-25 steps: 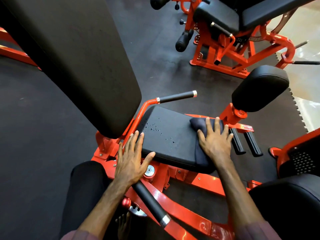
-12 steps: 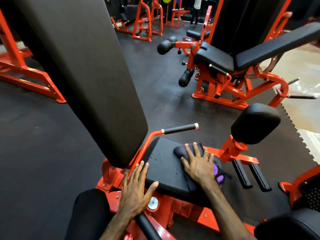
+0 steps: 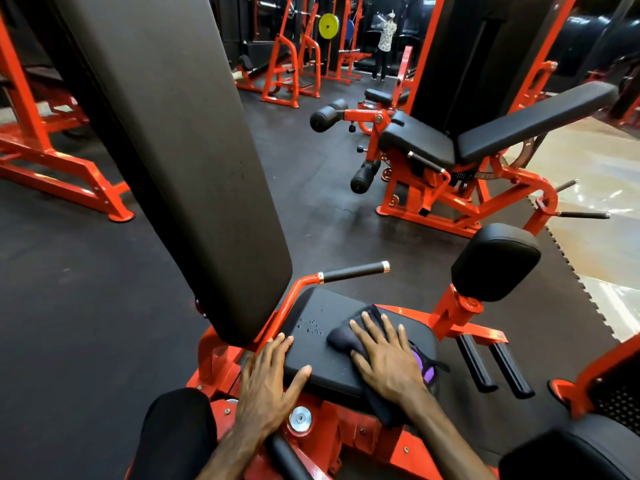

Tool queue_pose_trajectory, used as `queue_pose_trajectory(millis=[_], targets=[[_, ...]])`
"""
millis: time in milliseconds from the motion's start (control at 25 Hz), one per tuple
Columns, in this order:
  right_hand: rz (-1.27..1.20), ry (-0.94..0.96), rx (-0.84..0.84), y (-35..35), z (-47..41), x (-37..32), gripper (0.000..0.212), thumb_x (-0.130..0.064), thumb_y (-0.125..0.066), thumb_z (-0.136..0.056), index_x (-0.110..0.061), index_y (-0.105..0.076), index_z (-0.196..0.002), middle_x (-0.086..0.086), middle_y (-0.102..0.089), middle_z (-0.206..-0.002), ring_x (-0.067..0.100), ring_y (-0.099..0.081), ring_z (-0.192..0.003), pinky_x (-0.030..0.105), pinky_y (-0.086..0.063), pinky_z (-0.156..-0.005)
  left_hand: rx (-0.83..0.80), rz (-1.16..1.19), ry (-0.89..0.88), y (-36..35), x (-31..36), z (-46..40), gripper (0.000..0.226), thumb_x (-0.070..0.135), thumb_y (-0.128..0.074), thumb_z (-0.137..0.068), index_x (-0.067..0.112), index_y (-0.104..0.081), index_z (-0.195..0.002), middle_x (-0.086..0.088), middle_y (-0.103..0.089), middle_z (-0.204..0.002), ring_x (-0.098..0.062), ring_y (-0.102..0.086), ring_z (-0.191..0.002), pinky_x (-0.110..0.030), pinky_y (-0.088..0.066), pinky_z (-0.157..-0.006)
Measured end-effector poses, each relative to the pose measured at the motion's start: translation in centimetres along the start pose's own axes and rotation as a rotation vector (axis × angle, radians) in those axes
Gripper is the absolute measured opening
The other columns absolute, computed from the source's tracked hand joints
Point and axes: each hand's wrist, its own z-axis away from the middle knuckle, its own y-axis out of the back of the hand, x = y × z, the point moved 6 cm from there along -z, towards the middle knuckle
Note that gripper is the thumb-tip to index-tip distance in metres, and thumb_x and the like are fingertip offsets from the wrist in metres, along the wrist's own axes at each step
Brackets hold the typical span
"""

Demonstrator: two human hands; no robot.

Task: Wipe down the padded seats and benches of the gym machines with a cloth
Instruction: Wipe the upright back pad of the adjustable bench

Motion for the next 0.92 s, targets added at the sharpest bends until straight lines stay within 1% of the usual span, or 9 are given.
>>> queue_pose_trajectory(millis=[80, 200, 360, 400, 560, 640, 760, 840, 920], targets=[[-0.010, -0.069, 0.010, 0.5, 0.3, 1.4, 0.079, -0.067, -0.002, -0.091, -0.044, -0.008, -0.166, -0.013, 0.005, -0.176, 0.025, 0.006, -0.163, 0.059, 0.003, -0.128, 0.003, 0.016, 0.001, 0.0, 0.0, -0.1, 0.078, 0.083, -0.032, -0.095, 0.040, -0.032, -0.160, 0.018, -0.031, -0.167, -0.007, -0.029, -0.154, -0.051, -0.030, -0.123], [-0.102, -0.230, 0.013, 1.6, -2.9, 0.9, 0.067, -0.060, -0.026, -0.104, -0.041, -0.011, -0.166, -0.005, -0.001, -0.177, 0.032, 0.003, -0.162, 0.062, 0.001, -0.128, 0.022, 0.003, 0.003, 0.2, 0.4, -0.4, 0.080, 0.083, -0.034, -0.094, 0.037, -0.034, -0.159, 0.017, -0.035, -0.164, -0.008, -0.033, -0.152, -0.048, -0.032, -0.122], [-0.019, -0.020, 0.022, 0.3, -0.8, 0.4, 0.078, -0.067, -0.007, -0.093, -0.042, -0.009, -0.167, -0.009, 0.003, -0.176, 0.029, 0.003, -0.163, 0.054, -0.002, -0.130, 0.035, -0.013, 0.043, 0.4, 0.7, -0.8, 0.086, 0.084, -0.037, -0.091, 0.030, -0.038, -0.158, 0.013, -0.040, -0.159, -0.012, -0.037, -0.149, -0.047, -0.031, -0.121], [-0.010, -0.028, 0.015, 0.0, 0.2, 1.5, 0.078, -0.067, -0.006, -0.093, -0.042, -0.009, -0.167, -0.011, 0.003, -0.176, 0.027, 0.001, -0.163, 0.055, -0.004, -0.129, 0.028, -0.021, 0.045, 0.3, 0.8, -0.7, 0.089, 0.086, -0.035, -0.091, 0.030, -0.037, -0.159, 0.012, -0.039, -0.161, -0.011, -0.035, -0.150, -0.047, -0.029, -0.122], [-0.127, -0.300, 0.033, 1.6, -3.2, 3.0, 0.067, -0.058, -0.032, -0.106, -0.038, -0.014, -0.167, -0.002, -0.006, -0.177, 0.036, -0.007, -0.161, 0.060, -0.009, -0.127, -0.036, -0.077, 0.045, -0.2, 0.6, -0.8, 0.102, 0.093, -0.020, -0.087, 0.029, -0.024, -0.166, 0.010, -0.024, -0.171, -0.010, -0.021, -0.157, -0.047, -0.020, -0.126], [-0.114, -0.259, 0.041, 1.8, -4.5, 1.4, 0.067, -0.058, -0.033, -0.106, -0.038, -0.013, -0.167, 0.000, -0.007, -0.177, 0.039, -0.005, -0.161, 0.058, -0.008, -0.128, -0.059, -0.073, 0.052, -0.3, 0.4, -0.9, 0.104, 0.095, -0.020, -0.085, 0.030, -0.019, -0.167, 0.012, -0.019, -0.173, -0.008, -0.017, -0.158, -0.045, -0.016, -0.126], [-0.040, -0.025, 0.048, 0.6, -1.8, 1.8, 0.064, -0.054, -0.035, -0.108, -0.040, -0.014, -0.167, -0.007, -0.003, -0.177, 0.030, -0.002, -0.163, 0.052, -0.005, -0.130, -0.063, -0.053, 0.053, -0.1, 0.3, -0.8, 0.103, 0.094, -0.030, -0.085, 0.032, -0.021, -0.166, 0.013, -0.019, -0.172, -0.007, -0.017, -0.157, -0.045, -0.015, -0.127], [-0.031, -0.060, 0.053, 0.7, -1.4, 3.2, 0.064, -0.052, -0.036, -0.108, -0.039, -0.016, -0.167, -0.007, -0.004, -0.177, 0.027, -0.004, -0.162, 0.055, -0.007, -0.129, -0.085, -0.052, 0.060, -0.2, 0.3, -0.8, 0.102, 0.093, -0.032, -0.086, 0.032, -0.019, -0.167, 0.013, -0.017, -0.173, -0.008, -0.016, -0.158, -0.047, -0.015, -0.129], [-0.090, -0.209, 0.057, 1.2, -3.7, 2.6, 0.065, -0.051, -0.036, -0.107, -0.036, -0.018, -0.167, -0.001, -0.008, -0.177, 0.033, -0.007, -0.162, 0.058, -0.007, -0.128, -0.084, -0.055, 0.055, -0.2, 0.3, -0.8, 0.103, 0.094, -0.030, -0.086, 0.031, -0.017, -0.167, 0.013, -0.015, -0.173, -0.008, -0.014, -0.158, -0.049, -0.015, -0.129]])
